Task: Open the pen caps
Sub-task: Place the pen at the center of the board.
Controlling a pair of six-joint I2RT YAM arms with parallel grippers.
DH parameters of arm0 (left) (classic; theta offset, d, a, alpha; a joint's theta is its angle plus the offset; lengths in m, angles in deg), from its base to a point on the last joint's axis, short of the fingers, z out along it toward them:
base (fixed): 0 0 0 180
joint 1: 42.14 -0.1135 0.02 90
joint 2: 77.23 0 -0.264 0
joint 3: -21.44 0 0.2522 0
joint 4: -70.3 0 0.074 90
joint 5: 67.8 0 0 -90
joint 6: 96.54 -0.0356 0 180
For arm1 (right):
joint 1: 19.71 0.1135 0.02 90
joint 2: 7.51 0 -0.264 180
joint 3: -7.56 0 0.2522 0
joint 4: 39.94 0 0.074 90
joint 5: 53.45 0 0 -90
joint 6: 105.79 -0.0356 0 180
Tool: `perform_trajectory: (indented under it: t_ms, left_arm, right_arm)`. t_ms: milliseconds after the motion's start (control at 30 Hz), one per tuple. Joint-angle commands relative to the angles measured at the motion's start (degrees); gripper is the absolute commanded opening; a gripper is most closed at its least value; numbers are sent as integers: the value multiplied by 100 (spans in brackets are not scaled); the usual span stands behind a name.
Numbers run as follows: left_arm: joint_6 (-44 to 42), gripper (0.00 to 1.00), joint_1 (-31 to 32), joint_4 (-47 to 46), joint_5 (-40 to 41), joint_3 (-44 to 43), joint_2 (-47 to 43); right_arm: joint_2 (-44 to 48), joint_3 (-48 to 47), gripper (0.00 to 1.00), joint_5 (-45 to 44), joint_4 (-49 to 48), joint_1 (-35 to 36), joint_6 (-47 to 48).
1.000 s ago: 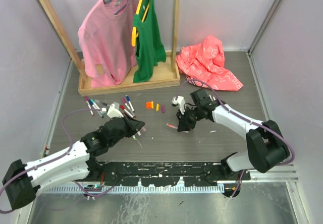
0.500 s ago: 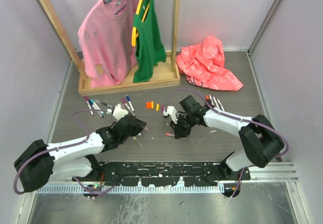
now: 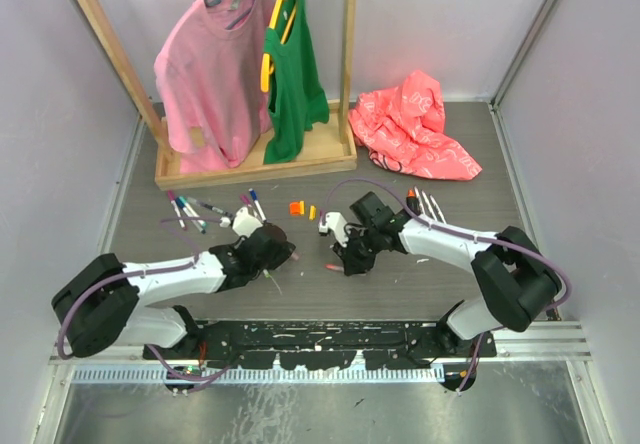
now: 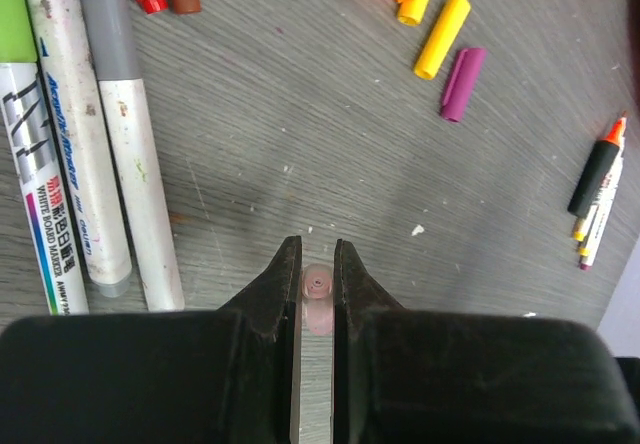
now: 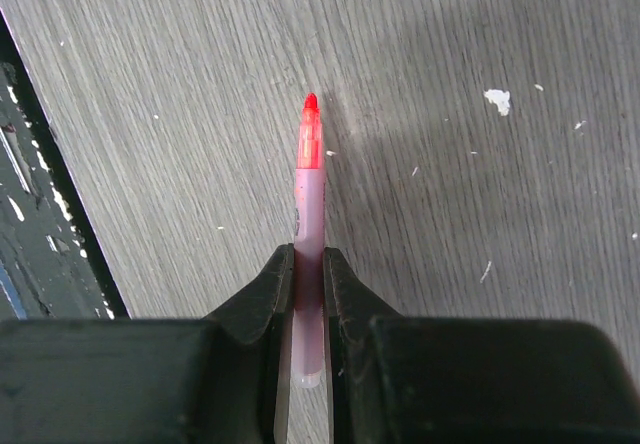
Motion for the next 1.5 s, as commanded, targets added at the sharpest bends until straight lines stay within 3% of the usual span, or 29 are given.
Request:
perform_trajectory:
  t_ms: [0,333,1100,1467]
  left_arm:
    - [148,1,16,-120,150,-134,191]
    - [180,3,20,-244,-130,-41,246]
    - [489,5,54,-122,-771,-147,473]
    - [724,13,171,-451,-618,-245,925]
  right_arm:
    - [95,-259,4,-55,-163,176,-221]
    - [-13,-275,4,-162,-338,443,-736]
    - [-217,-453,8,-782,54,467,-320]
    - [-334,-465,10,-771,114,463,-321]
